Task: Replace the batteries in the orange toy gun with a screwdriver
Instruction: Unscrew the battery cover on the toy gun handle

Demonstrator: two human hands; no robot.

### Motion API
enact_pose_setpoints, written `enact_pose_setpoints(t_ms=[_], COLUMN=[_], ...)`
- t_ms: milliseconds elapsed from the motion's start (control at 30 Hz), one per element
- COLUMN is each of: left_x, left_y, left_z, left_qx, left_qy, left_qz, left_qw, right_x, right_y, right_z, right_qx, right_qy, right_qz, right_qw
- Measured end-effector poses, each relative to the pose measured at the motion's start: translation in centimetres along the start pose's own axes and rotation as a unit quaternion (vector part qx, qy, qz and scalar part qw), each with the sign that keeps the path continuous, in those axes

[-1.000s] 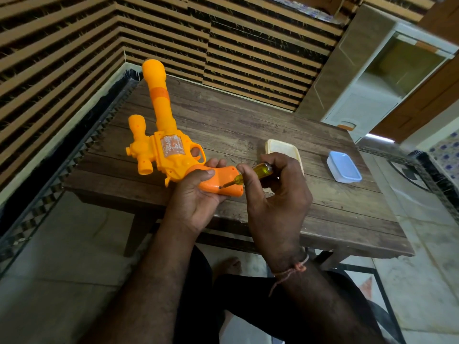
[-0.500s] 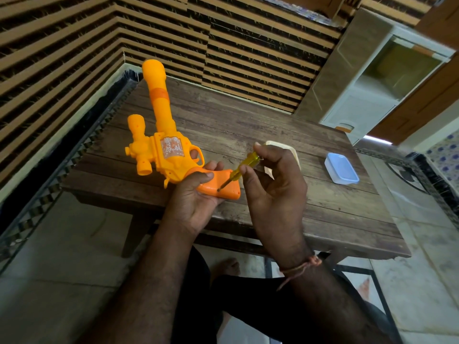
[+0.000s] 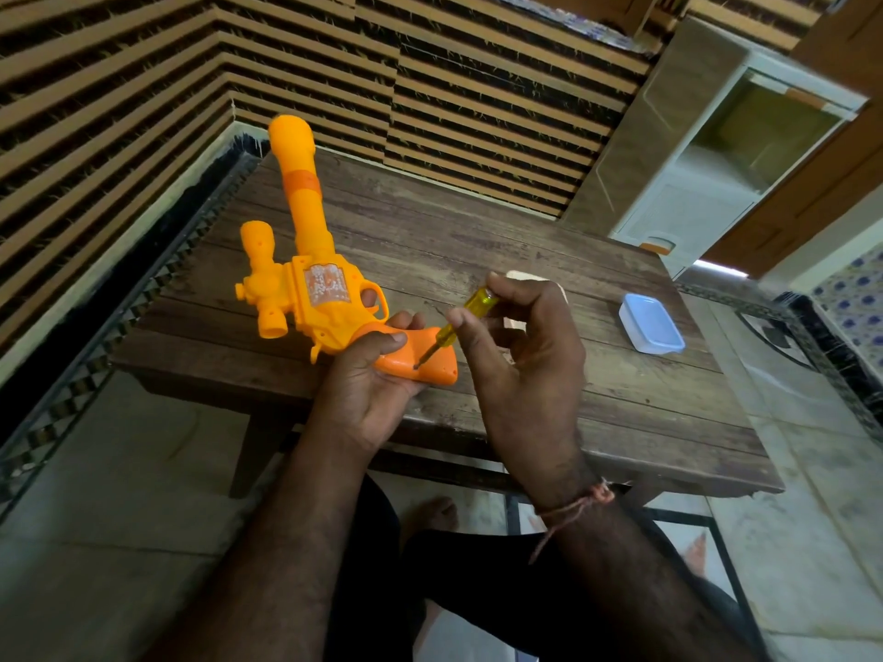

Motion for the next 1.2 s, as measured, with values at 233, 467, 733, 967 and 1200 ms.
enact_pose_setpoints(t_ms=[233, 467, 733, 967, 1200], left_x=[0.2, 0.2, 0.1, 0.2, 0.0], left_y=[-0.3, -0.2, -0.1, -0.1, -0.1], left_z=[-0.3, -0.3, -0.1, 0.0, 0.0], left_qx=[0.007, 0.007, -0.018, -0.009, -0.018], left_qy=[0.022, 0.011, 0.022, 0.013, 0.014], left_qz=[-0.003, -0.010, -0.001, -0.011, -0.009], left_qw=[1.000, 1.000, 1.000, 1.000, 1.000], right_x=[0.8, 1.0, 1.4, 1.0, 1.3], right_y=[-0.5, -0.7, -0.3, -0.4, -0.2], right_z=[0.2, 0.5, 0.0, 0.5, 0.1], right_qx=[-0.024, -0.014, 0.013, -0.027, -0.006], right_qy=[-0.038, -0.057, -0.047, -0.021, -0.050], right_qz=[-0.016, -0.035, -0.010, -0.036, -0.007], right_qw=[0.999, 0.998, 0.999, 0.999, 0.999])
Point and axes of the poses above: each hand's wrist, its own x-axis towards the middle knuckle, its own z-axis out of the palm, y = z × x, the point moved 1 cm from there along x, towards the middle knuckle, and after that the axes turned 1 degree about -x, right-handed, at the moved point
